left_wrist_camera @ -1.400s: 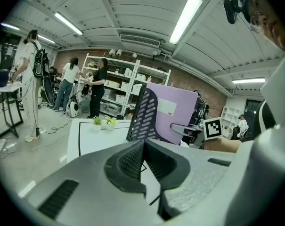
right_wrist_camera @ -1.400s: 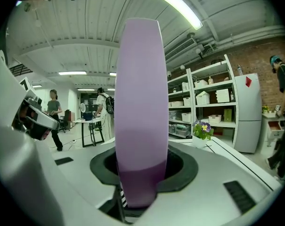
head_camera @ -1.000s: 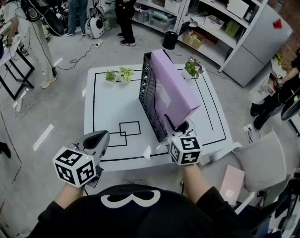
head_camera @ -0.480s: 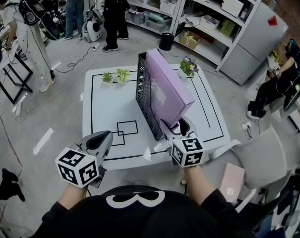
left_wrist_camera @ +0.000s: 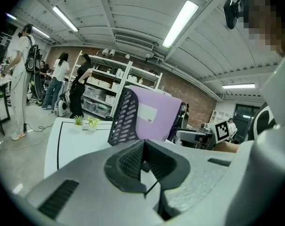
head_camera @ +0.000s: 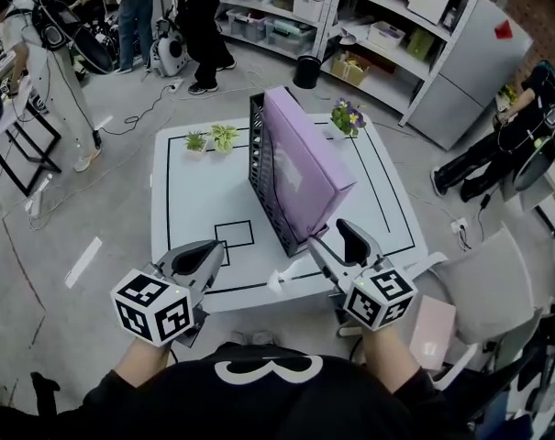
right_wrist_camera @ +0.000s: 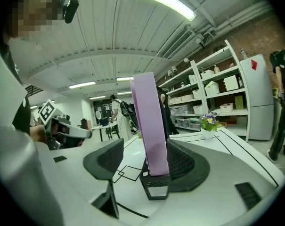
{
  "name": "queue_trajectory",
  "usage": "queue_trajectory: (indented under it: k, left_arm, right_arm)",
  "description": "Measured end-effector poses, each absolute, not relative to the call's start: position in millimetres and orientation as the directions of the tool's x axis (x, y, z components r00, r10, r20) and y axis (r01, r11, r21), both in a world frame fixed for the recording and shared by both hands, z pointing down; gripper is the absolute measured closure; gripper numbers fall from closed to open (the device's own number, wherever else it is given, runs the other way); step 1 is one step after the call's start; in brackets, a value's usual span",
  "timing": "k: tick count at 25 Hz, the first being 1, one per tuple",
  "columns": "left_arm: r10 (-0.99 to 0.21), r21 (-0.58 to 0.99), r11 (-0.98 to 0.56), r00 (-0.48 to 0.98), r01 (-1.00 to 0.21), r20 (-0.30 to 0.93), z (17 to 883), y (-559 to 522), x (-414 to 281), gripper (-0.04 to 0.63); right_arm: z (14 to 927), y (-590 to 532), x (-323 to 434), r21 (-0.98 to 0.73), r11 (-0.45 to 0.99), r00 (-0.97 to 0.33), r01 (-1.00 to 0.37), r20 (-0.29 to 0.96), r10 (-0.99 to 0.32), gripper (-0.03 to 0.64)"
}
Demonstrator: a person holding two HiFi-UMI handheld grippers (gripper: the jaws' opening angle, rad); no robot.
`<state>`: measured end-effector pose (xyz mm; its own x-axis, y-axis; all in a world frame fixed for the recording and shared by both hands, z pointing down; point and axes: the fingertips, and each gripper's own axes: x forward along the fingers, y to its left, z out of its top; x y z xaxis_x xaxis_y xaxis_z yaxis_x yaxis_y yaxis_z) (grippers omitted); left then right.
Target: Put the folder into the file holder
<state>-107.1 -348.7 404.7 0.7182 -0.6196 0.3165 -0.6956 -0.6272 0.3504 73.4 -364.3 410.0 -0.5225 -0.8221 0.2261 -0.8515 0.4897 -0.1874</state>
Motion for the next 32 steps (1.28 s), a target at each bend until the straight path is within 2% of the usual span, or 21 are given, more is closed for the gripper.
queue_trajectory:
  k: [5,6,10,12,20,32]
  left_arm:
    - [-0.576,0.350,-0.673,0.759,-0.651,0.304,397,-346,-89,0.589]
    - [-0.565,0.350,-0.684,0.768,-0.640,0.302,396,-345,-85,0.590]
    - [-0.519,0.345,-0.726,0.803,-0.595,0.292,389,-340,-70,0.589]
    - [-0.499,0.347,-0.742,0.818,-0.574,0.287,386,-338,-65,0.589]
    - [-0.457,0.331,-0.785,0.850,-0.523,0.261,375,-331,-47,0.589]
    - [-0.451,0.342,-0.780,0.850,-0.524,0.274,385,-335,-44,0.589]
  right_arm:
    - [390,-337,59,-0.175,0.619,-0.643,-0.765,0.236,-0.728,0.365]
    - [389,-332,56,-0.173,0.638,-0.661,-0.750,0.237,-0.713,0.393]
    - [389,-323,48,-0.231,0.662,-0.701,-0.713,0.223,-0.677,0.585]
    - [387,-321,44,-0.269,0.665,-0.716,-0.697,0.209,-0.666,0.612]
    - [377,-317,36,-0.261,0.676,-0.724,-0.689,0.196,-0.662,0.614]
    - [387,-320,34,-0.294,0.651,-0.713,-0.700,0.222,-0.665,0.614]
